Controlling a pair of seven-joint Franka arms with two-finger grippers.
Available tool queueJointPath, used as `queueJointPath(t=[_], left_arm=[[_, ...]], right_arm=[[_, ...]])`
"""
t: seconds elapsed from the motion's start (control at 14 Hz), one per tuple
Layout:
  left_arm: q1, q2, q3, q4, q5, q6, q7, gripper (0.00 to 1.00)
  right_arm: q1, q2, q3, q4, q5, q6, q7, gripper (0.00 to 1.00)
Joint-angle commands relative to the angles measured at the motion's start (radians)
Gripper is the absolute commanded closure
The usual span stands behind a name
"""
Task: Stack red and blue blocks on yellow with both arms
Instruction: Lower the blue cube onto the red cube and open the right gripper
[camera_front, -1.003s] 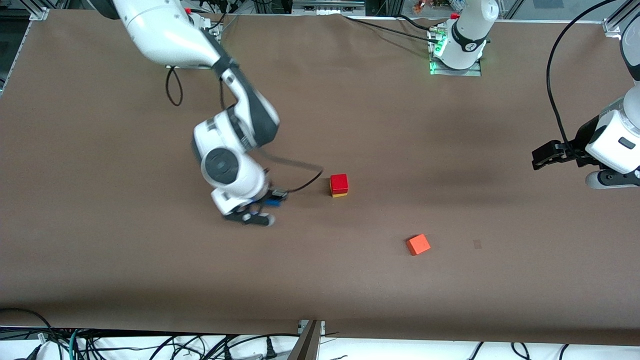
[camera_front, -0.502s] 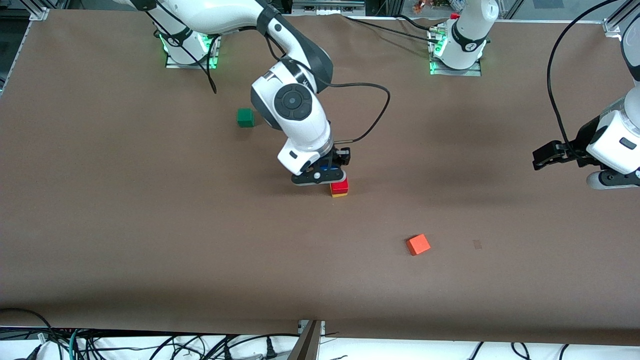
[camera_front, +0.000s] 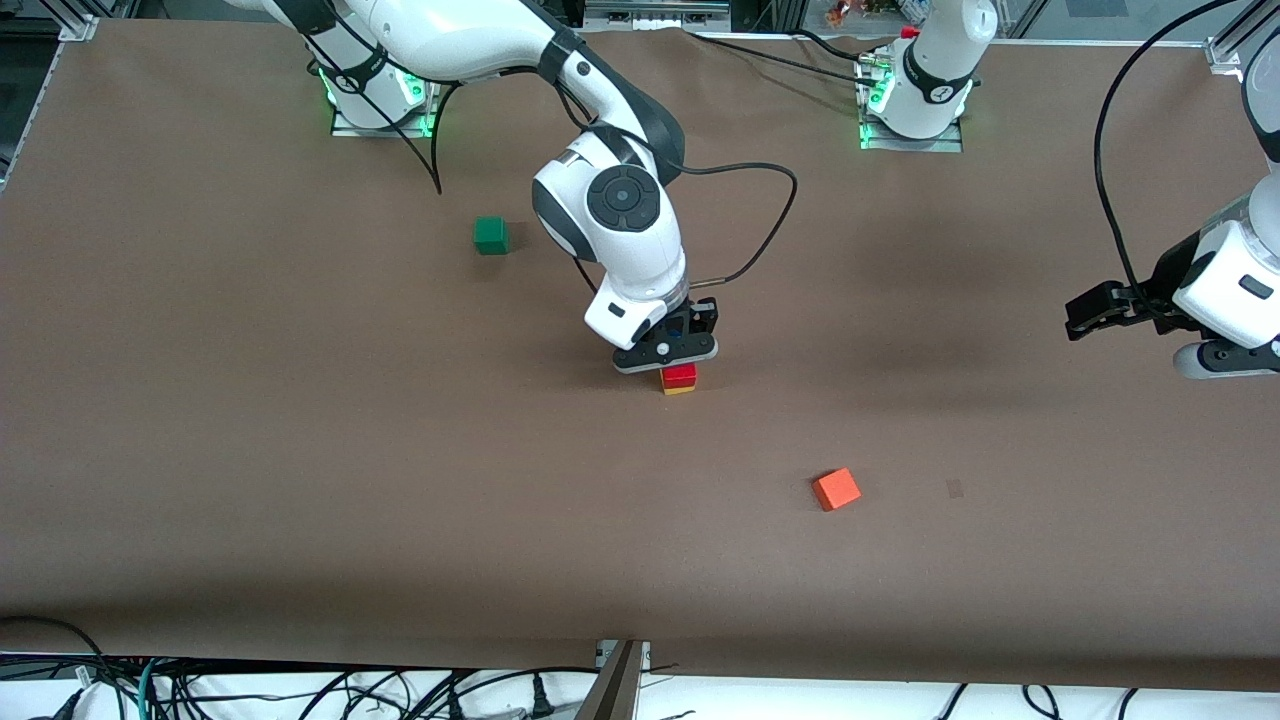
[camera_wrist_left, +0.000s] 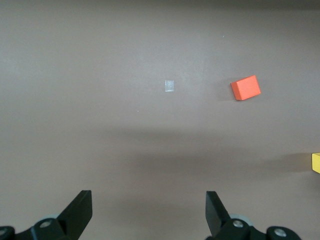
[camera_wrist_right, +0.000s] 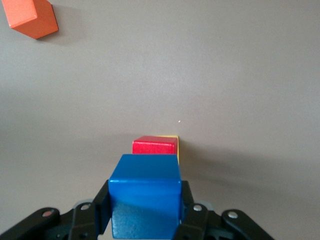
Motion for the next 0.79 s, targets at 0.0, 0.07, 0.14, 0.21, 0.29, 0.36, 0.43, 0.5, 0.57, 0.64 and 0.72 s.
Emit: queueJointPath(t=[0.0, 0.07, 0.14, 0.21, 0.29, 0.36, 0.43, 0.5, 0.57, 0.64, 0.72], left_arm=[[0.000, 0.011, 0.002, 0.027, -0.026, -0.010, 0.003, 0.00], [0.001, 0.013, 0.002, 0.027, -0.026, -0.008, 0.003, 0.00], [0.001, 0.013, 0.002, 0.027, -0.026, -0.008, 0.003, 0.00], [0.000, 0.013, 0.002, 0.027, -0.026, -0.008, 0.003, 0.00], [0.001, 0.013, 0.002, 0.027, -0.026, -0.010, 0.003, 0.00], [0.001, 0.013, 0.002, 0.027, -0.026, -0.008, 0.003, 0.00], [0.001, 0.013, 0.002, 0.027, -0.026, -0.008, 0.003, 0.00], [0.000, 0.013, 0.002, 0.027, -0.026, -0.008, 0.003, 0.00], [-0.002, 0.013, 0.002, 0.027, -0.026, -0.008, 0.003, 0.00], [-0.002, 0.013, 0.002, 0.027, -0.026, -0.008, 0.003, 0.00], [-0.002, 0.014, 0.002, 0.027, -0.026, -0.008, 0.003, 0.00]], right_arm=[[0.006, 0.038, -0.006, 0.062, -0.024, 0.013, -0.035, 0.84], [0.006, 0.041, -0.004, 0.062, -0.044, 0.014, -0.037, 0.84], [0.006, 0.046, -0.006, 0.062, -0.046, 0.015, -0.037, 0.84], [0.006, 0.050, -0.006, 0.062, -0.046, 0.018, -0.037, 0.83], [0.006, 0.052, -0.006, 0.062, -0.047, 0.024, -0.037, 0.83], [0.006, 0.053, -0.004, 0.060, -0.047, 0.026, -0.036, 0.83], [0.008, 0.057, -0.006, 0.060, -0.047, 0.026, -0.034, 0.83], [0.011, 0.058, -0.006, 0.060, -0.047, 0.026, -0.033, 0.83], [0.014, 0.058, -0.006, 0.059, -0.047, 0.024, -0.033, 0.83], [0.014, 0.058, -0.004, 0.059, -0.047, 0.024, -0.031, 0.83], [0.014, 0.058, -0.004, 0.059, -0.047, 0.024, -0.029, 0.83]])
